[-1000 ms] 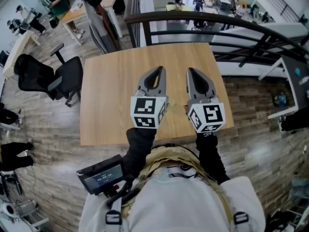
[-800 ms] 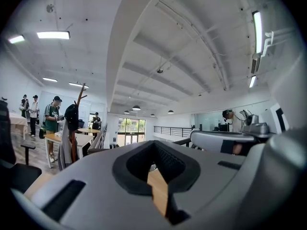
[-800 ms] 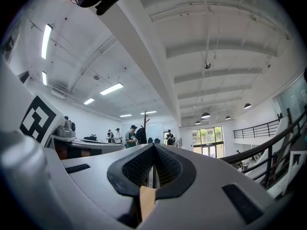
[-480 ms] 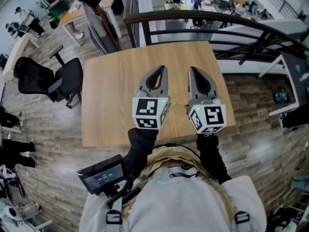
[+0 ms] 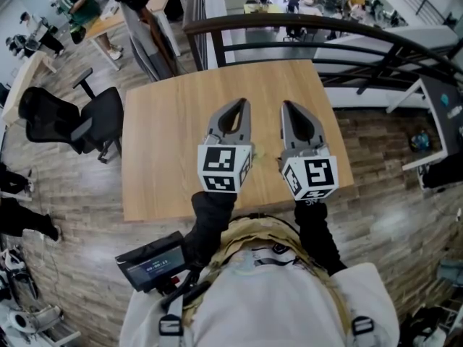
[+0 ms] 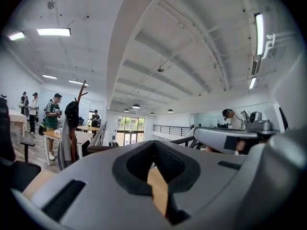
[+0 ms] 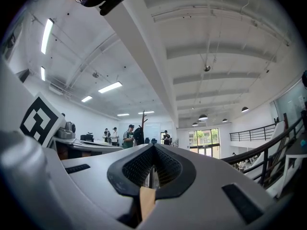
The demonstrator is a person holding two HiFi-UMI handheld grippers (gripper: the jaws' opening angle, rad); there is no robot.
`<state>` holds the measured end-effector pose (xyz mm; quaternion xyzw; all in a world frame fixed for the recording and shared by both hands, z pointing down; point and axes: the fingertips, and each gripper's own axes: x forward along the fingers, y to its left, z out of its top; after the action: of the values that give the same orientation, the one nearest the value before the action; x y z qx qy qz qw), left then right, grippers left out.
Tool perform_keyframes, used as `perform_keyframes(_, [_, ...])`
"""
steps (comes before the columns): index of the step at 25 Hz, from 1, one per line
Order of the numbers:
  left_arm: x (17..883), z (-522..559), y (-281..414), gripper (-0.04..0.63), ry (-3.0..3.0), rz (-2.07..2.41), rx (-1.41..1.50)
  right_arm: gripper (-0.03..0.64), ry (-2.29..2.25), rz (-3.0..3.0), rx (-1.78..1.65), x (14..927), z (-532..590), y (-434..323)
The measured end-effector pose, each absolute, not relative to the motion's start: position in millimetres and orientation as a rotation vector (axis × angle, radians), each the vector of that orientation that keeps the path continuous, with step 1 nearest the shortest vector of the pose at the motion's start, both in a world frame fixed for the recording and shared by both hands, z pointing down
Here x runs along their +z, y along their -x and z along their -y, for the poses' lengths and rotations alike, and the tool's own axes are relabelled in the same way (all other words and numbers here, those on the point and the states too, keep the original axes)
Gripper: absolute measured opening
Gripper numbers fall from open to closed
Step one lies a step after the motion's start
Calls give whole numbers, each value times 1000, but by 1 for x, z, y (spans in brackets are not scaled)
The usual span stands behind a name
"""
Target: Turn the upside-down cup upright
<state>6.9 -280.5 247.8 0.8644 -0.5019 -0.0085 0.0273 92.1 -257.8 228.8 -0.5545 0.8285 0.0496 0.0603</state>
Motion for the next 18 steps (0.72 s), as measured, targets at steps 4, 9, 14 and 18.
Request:
perform_keyframes(4, [249,280,-7,2,-2670,1539,-29,20,1686,-2515,161,229,256,-90])
perform_keyframes(9, [252,278,-15,2,-2673,1506,-22,21,1703,-2509,156,229,254,-96])
perform_keyframes(14, [255,276,-20,2,-2676,1464,-14,20,1700,-2521,162,233,251,-96])
perform_keyframes(18, [257,275,-25,2,-2677,1458,-5,20,1704,-2521,159,234,251,-99])
